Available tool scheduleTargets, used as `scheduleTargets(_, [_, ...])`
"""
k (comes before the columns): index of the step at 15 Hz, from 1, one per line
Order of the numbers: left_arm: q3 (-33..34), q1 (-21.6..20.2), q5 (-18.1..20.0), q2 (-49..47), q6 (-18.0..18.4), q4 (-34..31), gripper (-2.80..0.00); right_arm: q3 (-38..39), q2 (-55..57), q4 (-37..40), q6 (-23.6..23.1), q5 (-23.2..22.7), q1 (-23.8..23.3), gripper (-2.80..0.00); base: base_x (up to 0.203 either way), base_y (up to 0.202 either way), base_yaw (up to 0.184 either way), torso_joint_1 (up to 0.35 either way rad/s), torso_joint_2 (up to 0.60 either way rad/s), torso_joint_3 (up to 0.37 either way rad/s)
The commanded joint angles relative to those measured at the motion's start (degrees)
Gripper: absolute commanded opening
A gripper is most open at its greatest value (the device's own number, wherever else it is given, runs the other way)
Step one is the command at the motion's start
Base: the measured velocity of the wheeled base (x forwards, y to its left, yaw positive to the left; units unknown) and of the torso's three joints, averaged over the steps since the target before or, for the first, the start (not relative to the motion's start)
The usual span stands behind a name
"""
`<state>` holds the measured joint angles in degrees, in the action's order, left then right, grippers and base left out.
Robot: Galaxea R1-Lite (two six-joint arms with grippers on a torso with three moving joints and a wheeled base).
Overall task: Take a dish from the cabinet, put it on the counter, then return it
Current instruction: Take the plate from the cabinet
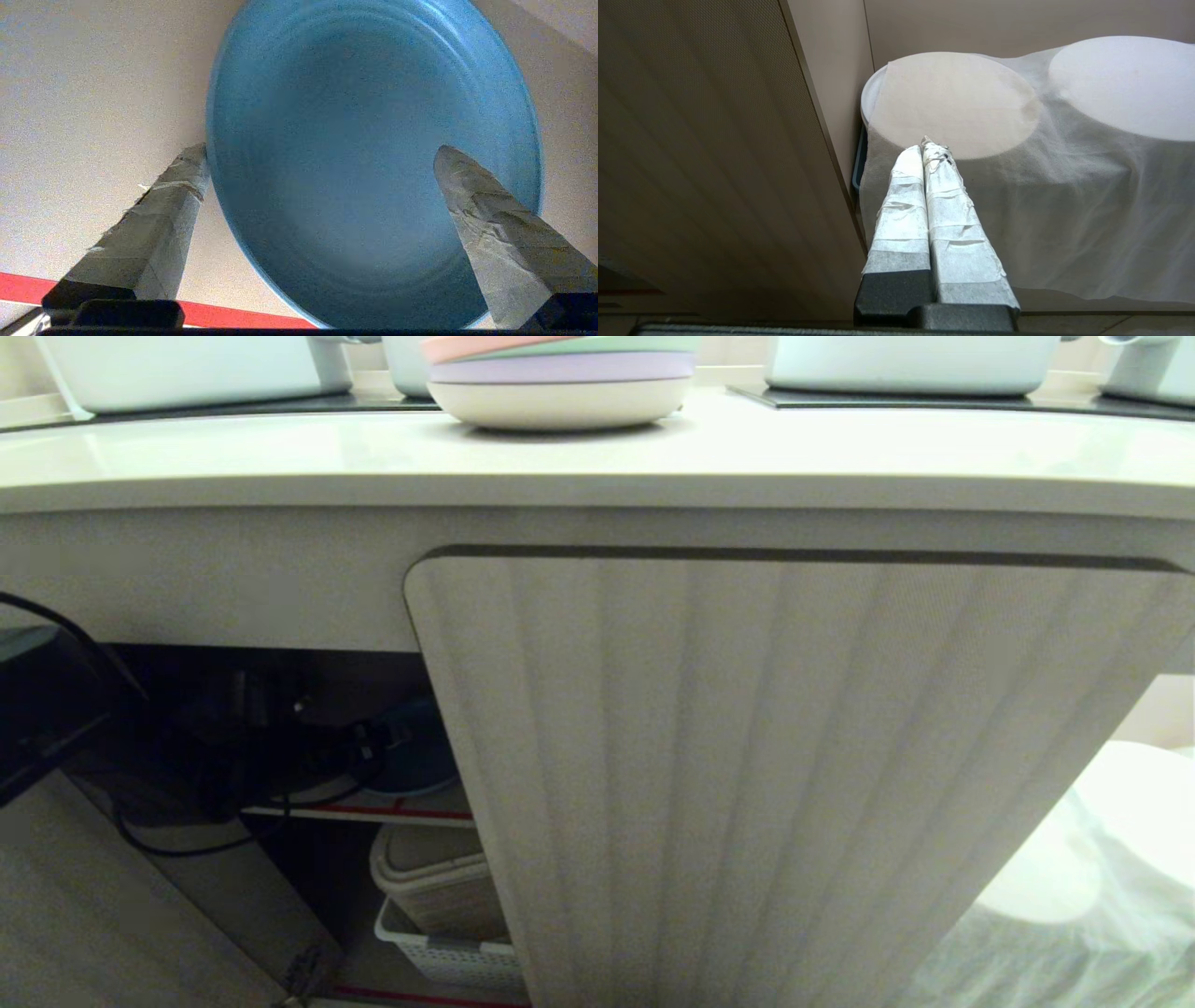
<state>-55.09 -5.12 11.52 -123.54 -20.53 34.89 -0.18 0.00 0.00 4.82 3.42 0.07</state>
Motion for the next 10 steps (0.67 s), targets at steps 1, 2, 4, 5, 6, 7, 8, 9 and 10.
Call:
scheduleTargets(1, [0.0, 0.0, 0.1, -0.4, -0.1, 0.2, 0.00, 0.0, 0.0, 0.0, 0.1, 0.0, 0.0, -2.80, 0.000, 0.000, 0.000, 0.000, 0.00, 0.000])
scheduleTargets(2, [0.1, 0.0, 0.0, -0.5, -0.1, 0.1, 0.00, 0.0, 0.0, 0.0, 0.0, 0.0, 0.0, -2.80, 0.000, 0.000, 0.000, 0.000, 0.00, 0.000])
scheduleTargets(4, [0.2, -0.1, 0.0, -0.8, 0.2, 0.2, 0.00, 0.0, 0.0, 0.0, 0.0, 0.0, 0.0, -2.80, 0.000, 0.000, 0.000, 0.000, 0.00, 0.000])
scheduleTargets(5, [0.2, -0.1, -0.1, -1.0, 0.3, 0.2, 0.00, 0.0, 0.0, 0.0, 0.0, 0.0, 0.0, -2.80, 0.000, 0.000, 0.000, 0.000, 0.00, 0.000])
scheduleTargets(6, [0.0, -0.1, -0.1, -1.1, 0.3, 0.3, 0.00, 0.0, 0.0, 0.0, 0.0, 0.0, 0.0, -2.80, 0.000, 0.000, 0.000, 0.000, 0.00, 0.000])
scheduleTargets(7, [0.0, -0.1, -0.1, -1.4, 0.3, 0.4, 0.00, 0.0, 0.0, 0.0, 0.0, 0.0, 0.0, -2.80, 0.000, 0.000, 0.000, 0.000, 0.00, 0.000])
scheduleTargets(8, [0.0, -0.1, -0.1, -1.4, 0.4, 0.7, 0.00, 0.0, 0.0, 0.0, 0.0, 0.0, 0.0, -2.80, 0.000, 0.000, 0.000, 0.000, 0.00, 0.000])
scheduleTargets(9, [0.0, -0.1, -0.2, -1.7, 0.4, 0.7, 0.00, 0.0, 0.0, 0.0, 0.0, 0.0, 0.0, -2.80, 0.000, 0.000, 0.000, 0.000, 0.00, 0.000])
scheduleTargets(10, [0.0, -0.1, -0.2, -1.7, 0.4, 0.7, 0.00, 0.0, 0.0, 0.0, 0.0, 0.0, 0.0, -2.80, 0.000, 0.000, 0.000, 0.000, 0.00, 0.000])
